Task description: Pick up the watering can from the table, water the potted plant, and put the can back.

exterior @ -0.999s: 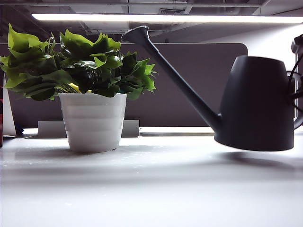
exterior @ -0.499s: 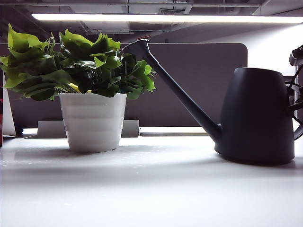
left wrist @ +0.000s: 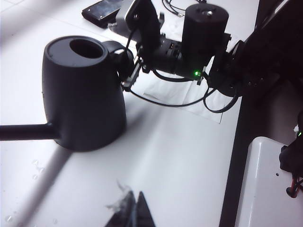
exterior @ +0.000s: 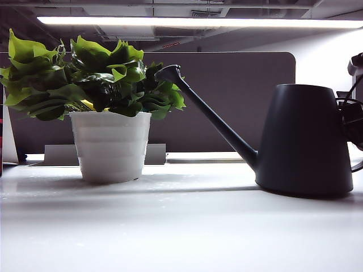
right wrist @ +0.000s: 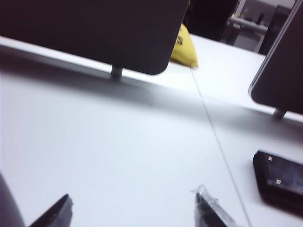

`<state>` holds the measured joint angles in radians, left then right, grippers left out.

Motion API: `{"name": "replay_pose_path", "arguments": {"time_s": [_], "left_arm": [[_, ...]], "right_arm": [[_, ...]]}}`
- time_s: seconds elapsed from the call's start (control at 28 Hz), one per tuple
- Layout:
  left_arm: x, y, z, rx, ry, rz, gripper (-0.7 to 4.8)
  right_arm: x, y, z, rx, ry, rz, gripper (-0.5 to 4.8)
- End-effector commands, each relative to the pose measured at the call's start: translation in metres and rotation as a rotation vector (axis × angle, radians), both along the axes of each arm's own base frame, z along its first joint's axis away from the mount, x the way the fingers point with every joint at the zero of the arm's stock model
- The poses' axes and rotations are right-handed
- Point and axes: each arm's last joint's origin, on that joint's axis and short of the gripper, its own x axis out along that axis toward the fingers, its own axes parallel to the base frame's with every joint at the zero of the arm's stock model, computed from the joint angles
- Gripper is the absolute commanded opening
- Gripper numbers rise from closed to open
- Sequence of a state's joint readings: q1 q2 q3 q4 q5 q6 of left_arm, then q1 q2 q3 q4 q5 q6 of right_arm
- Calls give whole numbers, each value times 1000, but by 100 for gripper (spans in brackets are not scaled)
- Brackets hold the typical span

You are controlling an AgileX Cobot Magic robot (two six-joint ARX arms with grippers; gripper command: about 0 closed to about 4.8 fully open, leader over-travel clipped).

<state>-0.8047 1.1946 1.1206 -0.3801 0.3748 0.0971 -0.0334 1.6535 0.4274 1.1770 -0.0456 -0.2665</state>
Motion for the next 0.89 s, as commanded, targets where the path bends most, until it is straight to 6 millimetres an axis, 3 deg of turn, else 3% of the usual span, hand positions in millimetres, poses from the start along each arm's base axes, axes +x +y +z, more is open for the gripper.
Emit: {"name": "replay_pose_path", "arguments": {"time_s": [0.04,0.25,0.64,0.89], "left_arm": [[-3,4,5,-13,-11,-2,-5],[-10,11,14,-40,-38,2,-5],[-30,33,32,-93,-49,58,-5],[-47,53,46,-128,-121,119,-5]], "right_arm": [[-10,1,3,4,10,-11,316],[-39,1,16,29,24,-58,316],[-82,2,41,183,227,-94,314],[-86,2,41,183,249,-89,315]]}}
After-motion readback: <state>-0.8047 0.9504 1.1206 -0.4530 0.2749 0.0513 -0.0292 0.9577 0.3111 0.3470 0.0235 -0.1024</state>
